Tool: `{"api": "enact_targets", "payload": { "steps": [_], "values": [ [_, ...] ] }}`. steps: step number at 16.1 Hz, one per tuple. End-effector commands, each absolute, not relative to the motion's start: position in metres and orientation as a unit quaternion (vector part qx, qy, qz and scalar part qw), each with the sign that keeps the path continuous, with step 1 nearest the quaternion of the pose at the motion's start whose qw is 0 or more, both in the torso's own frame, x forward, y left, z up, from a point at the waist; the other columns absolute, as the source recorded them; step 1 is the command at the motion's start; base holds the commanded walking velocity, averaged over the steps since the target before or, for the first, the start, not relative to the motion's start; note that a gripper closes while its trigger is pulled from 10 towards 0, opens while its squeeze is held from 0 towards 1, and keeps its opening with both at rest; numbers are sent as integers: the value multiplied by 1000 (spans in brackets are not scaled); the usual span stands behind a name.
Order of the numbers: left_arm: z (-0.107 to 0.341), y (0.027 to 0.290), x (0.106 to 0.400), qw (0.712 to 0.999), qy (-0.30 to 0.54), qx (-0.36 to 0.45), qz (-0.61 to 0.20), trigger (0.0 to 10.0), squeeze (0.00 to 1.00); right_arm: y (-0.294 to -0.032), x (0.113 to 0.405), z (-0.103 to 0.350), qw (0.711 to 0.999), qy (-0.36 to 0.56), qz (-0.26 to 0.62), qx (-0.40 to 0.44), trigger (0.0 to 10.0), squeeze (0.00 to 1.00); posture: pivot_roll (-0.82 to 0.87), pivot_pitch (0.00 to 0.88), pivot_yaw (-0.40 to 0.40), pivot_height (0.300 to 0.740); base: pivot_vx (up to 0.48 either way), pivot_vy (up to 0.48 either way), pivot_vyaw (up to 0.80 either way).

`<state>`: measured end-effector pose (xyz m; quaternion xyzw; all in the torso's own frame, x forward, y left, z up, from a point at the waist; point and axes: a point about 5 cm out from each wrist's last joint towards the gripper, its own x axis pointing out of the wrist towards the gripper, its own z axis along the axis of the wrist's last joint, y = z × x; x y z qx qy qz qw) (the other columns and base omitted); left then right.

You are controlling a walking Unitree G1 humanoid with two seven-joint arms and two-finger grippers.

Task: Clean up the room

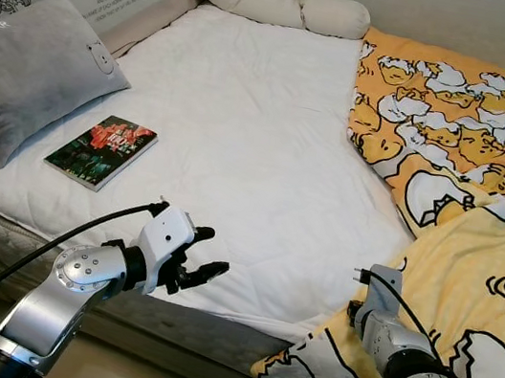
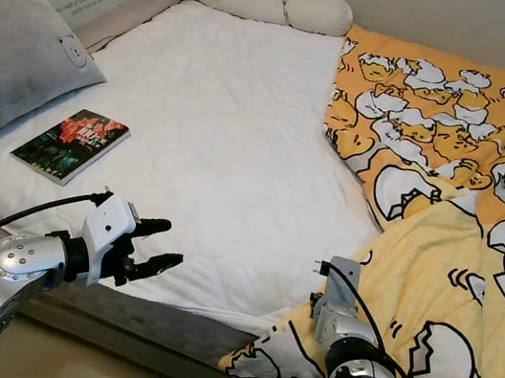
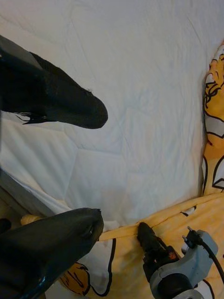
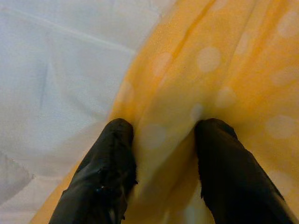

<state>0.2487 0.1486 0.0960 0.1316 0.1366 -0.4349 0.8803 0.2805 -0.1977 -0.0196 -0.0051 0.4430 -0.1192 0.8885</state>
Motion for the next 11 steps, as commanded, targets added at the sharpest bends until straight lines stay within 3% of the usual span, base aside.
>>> {"api": "enact_targets", "payload": {
  "steps": [1,11],
  "values": [
    [99,146,247,875,134,135,-445,10000,0,-198,280,-20,887,446,-116,2,0,0,77,0,-1,740,0,0,0],
    [97,146,238,874,133,132,-448,10000,0,-208,274,-24,890,450,-80,-12,0,0,42,0,12,740,0,0,0]
  ]
}}
